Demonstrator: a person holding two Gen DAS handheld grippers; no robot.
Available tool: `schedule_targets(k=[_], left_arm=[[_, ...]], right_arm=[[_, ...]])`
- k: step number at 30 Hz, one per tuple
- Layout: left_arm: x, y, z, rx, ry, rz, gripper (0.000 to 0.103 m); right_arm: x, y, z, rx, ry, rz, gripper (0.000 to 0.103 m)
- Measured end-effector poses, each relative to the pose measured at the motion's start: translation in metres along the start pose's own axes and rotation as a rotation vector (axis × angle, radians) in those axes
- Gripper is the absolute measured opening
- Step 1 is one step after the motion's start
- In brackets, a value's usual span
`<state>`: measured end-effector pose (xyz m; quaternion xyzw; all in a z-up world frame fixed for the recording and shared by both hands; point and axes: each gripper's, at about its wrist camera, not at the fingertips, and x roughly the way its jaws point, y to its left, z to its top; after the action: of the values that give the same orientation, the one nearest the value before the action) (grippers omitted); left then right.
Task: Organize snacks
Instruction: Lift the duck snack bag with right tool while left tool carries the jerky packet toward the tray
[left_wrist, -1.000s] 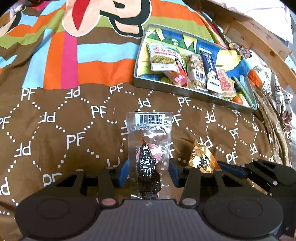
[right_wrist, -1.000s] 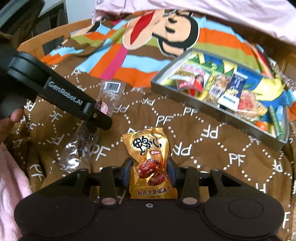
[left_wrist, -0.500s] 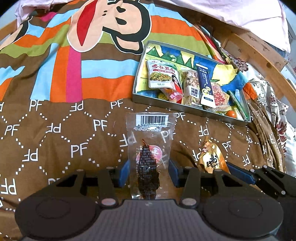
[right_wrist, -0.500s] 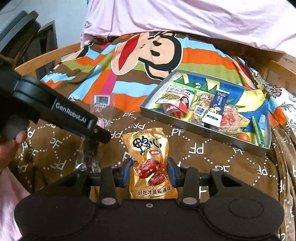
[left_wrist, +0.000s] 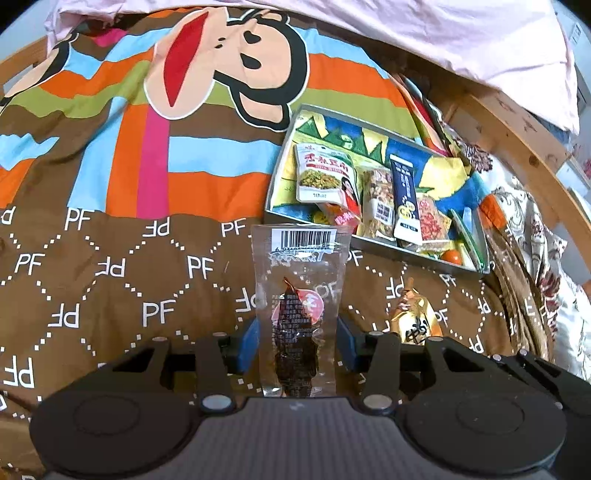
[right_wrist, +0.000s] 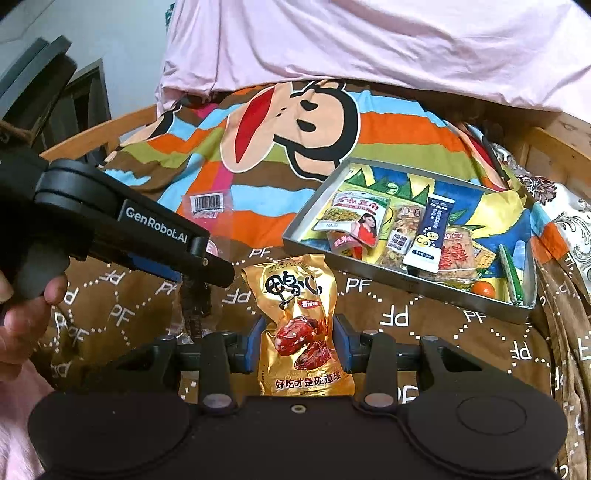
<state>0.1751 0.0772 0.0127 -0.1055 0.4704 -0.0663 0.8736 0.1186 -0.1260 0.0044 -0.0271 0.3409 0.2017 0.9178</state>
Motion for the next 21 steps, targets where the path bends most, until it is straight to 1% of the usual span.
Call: schedule_targets(k=[7,13,17,21], left_arm=[[-0.01,0.002,0.005,-0.011,-0.053,0.001,0.05],[-0.004,0.015,0.003,-0.045,-0.039,-0.001,0.05],[0.001,0.018,0.003,-0.049,-0.041,0.001,0.05],[0.006,0.019,0.004,-0.051,-0.038,-0.017,0.05]], right_arm=[[-0.003,-0.011,0.001,0.015,-0.028,-0.014,0.042],[0.002,-0.03,-0.003,0.058,-0.023,-0.029,0.042],[0.002,-0.038,-0.004,0.06,-0.035,-0.031,0.042],[0.004,-0.05,0.0,0.055,-0.044,-0.031,0.042]])
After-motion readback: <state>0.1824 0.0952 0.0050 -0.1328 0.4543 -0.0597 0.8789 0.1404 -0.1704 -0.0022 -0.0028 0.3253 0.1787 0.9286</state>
